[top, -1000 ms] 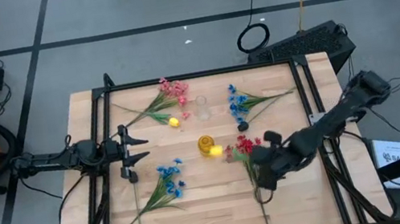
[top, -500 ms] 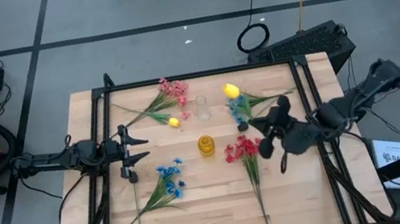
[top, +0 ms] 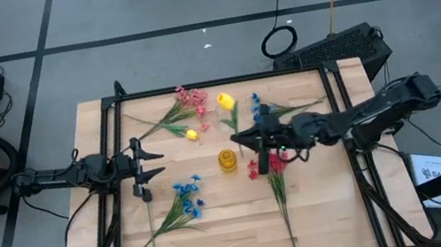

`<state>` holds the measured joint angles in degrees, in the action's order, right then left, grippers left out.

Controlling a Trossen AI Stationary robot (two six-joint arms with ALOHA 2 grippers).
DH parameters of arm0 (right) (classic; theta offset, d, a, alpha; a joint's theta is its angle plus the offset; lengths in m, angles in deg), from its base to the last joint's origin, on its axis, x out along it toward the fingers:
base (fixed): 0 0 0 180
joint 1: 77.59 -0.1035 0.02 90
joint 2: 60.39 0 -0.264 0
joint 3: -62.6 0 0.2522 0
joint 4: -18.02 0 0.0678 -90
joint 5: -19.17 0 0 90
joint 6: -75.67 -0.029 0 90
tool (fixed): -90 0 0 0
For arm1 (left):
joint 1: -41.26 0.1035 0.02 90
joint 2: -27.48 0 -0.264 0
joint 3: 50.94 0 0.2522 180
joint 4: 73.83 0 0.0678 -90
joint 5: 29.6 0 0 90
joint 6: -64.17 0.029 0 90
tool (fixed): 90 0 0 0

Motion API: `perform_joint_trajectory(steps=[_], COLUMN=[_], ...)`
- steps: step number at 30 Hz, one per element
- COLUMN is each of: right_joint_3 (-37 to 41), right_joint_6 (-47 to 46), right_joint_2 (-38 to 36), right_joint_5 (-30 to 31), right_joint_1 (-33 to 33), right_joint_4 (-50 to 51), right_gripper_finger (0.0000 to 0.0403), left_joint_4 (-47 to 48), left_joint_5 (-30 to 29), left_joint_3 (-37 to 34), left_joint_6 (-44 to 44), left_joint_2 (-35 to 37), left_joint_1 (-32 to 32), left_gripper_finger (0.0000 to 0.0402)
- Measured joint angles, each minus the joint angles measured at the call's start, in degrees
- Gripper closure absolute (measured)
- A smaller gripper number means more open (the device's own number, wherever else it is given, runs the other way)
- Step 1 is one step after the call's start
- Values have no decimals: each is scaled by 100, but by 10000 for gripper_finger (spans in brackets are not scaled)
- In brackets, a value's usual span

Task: Sort flowers into vase by color
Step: Put the right yellow flower into the yellow flower vase

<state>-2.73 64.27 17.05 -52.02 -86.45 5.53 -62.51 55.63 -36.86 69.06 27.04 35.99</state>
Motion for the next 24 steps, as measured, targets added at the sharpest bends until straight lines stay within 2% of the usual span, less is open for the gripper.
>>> perform_joint_trajectory(steps=[2, 8, 12, 24], right_joint_3=[2, 4, 4, 2], right_joint_6=[11, 154, 162, 138], right_joint_2=[259, 744, 954, 1055], right_joint_5=[-273, -517, -960, -1020], right_joint_1=[141, 428, 629, 810], right_joint_4=[-278, -988, -1485, -1237], right_gripper_finger=[403, 402, 402, 402], left_joint_4=[0, 0, 0, -2], left_joint_5=[1, 0, 0, 1], left_joint_3=[-1, -2, -2, -2], left_joint_6=[0, 1, 0, 0], left_joint_2=[-1, -2, 0, -2], left_joint_1=[-1, 0, -1, 0], left_gripper_finger=[215, 215, 215, 215])
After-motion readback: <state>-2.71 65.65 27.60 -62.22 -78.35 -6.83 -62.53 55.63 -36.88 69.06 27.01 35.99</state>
